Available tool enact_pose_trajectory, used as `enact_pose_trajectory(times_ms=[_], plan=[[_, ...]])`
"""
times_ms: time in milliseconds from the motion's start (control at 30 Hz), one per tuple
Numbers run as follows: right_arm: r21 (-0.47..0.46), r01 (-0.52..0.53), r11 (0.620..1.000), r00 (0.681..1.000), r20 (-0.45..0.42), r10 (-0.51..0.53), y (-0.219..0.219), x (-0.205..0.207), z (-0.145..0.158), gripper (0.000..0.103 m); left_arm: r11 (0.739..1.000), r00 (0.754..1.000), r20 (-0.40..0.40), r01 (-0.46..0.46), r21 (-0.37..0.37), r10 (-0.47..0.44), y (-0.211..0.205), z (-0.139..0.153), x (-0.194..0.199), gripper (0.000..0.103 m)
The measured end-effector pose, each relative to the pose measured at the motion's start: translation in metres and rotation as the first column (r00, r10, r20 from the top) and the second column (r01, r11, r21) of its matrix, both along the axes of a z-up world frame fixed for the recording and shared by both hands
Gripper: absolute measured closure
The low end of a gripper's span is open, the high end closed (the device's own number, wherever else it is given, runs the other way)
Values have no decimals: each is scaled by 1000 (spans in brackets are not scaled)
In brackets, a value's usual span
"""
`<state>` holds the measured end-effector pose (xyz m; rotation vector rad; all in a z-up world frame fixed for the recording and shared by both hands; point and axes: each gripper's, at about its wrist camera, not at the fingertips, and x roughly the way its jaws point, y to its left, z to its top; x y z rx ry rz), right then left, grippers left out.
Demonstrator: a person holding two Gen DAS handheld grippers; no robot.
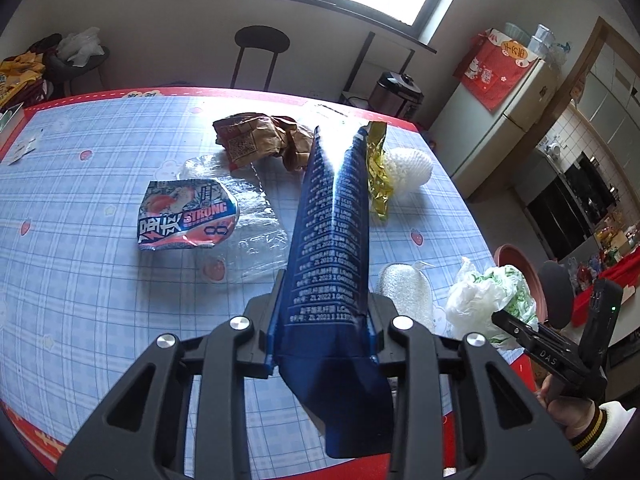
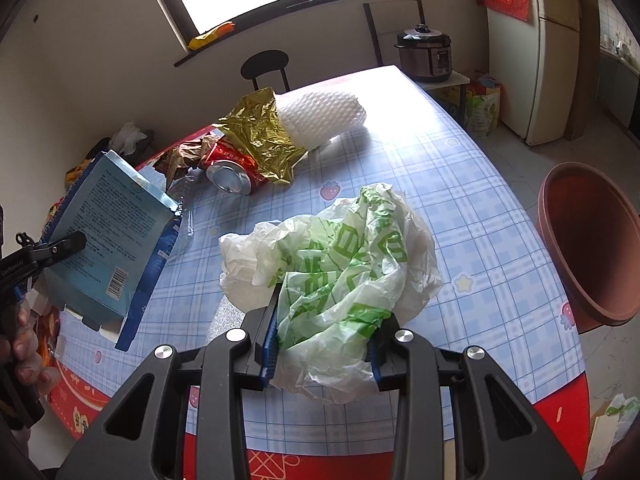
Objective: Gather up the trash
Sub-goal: 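Carry the bag and box to the brown bucket and release both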
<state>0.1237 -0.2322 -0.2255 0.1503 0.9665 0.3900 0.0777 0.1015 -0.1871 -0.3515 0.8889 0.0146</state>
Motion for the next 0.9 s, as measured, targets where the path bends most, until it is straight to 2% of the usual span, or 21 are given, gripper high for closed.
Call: enact_pose_trajectory(times_ms=[233,367,633,900], plan=[[37,-90,995,995,48,88,-15,14,16,70,995,996,23,-88,53,87,-20,17,-13,69],[48,-154,987,985,92,149,-34,25,34,70,987,987,33,-158,41,157,-43,30,-16,69],[86,-182,979,961,228,159,-98,40,75,70,983,985,51,-168,68,165,-103,52,-7,69],[143,-108,984,959,277,65,-180,63,94,70,992,996,38,-90,86,87,-179,62,28,69]])
